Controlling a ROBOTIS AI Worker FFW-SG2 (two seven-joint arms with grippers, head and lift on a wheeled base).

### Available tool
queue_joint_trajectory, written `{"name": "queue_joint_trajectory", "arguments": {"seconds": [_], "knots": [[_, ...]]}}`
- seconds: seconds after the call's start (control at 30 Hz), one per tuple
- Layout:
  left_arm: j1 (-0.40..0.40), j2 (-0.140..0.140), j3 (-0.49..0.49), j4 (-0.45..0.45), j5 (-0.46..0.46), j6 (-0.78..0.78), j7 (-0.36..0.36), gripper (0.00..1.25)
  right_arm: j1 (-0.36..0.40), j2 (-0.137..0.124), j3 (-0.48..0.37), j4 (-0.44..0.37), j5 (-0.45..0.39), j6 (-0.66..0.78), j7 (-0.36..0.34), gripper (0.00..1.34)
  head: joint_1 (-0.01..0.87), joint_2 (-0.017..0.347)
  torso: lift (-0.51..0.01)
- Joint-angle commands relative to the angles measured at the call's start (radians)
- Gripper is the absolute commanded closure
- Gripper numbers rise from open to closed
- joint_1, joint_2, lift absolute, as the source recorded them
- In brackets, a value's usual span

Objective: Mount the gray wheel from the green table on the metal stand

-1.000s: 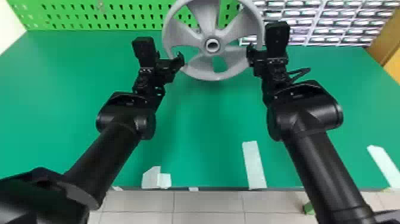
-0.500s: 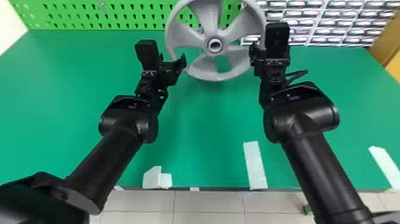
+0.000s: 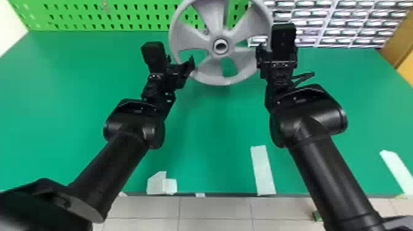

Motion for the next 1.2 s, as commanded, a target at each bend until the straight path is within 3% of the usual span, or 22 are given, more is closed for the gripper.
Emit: {"name": "queue_joint_trajectory", "arguments": {"seconds": [0.0, 0.53, 1.17], "knots": [[0.002, -0.001, -0.001, -0.001, -0.001, 0.001, 0.000, 0.46, 0.001, 0.001, 0.004, -0.006, 0.001, 0.000, 0.000, 0.51, 0.867, 0.052, -0.100], [0.031, 0.002, 0.009, -0.062, -0.021, 0.024, 0.021, 0.46, 0.027, 0.001, 0.018, -0.067, -0.003, -0.006, 0.000, 0.51, 0.867, 0.052, -0.100], [0.034, 0.002, 0.021, -0.067, -0.028, 0.029, 0.021, 0.46, 0.028, 0.001, 0.032, -0.069, -0.023, -0.011, 0.000, 0.51, 0.867, 0.052, -0.100]]}}
